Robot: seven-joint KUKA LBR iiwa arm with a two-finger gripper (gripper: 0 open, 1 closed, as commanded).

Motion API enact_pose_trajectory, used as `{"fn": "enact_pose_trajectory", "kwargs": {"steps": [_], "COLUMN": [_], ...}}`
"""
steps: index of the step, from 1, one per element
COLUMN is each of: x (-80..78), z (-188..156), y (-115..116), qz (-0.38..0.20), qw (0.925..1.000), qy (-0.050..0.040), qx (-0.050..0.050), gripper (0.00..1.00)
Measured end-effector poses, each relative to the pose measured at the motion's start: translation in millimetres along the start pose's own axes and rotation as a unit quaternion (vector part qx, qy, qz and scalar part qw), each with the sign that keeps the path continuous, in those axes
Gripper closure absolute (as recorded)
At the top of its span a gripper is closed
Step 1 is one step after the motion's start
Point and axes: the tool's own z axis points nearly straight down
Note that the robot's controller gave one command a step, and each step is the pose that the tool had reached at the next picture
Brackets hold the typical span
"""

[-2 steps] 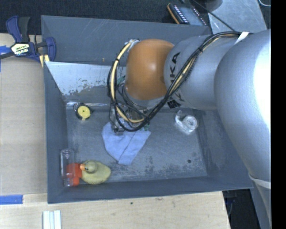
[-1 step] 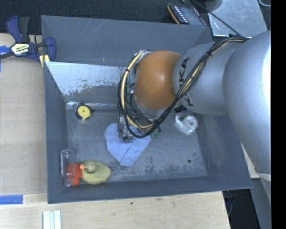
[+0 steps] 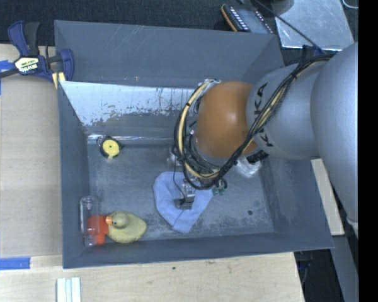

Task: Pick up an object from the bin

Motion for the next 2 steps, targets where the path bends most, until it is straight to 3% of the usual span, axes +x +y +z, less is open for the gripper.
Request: {"fn": "enact_pose_trajectory", "kwargs": {"steps": [1,2], "x": [-0.2,-0.2], "z": [-0.3,-0.3], "y": [-0.2,-0.1], "qz": [0.000,0.000], "qw": [1.0000,1.0000], "qy": [-0.0002,-0.0002], "qx": [0.000,0.000], "gripper": [1.00,1.00]}}
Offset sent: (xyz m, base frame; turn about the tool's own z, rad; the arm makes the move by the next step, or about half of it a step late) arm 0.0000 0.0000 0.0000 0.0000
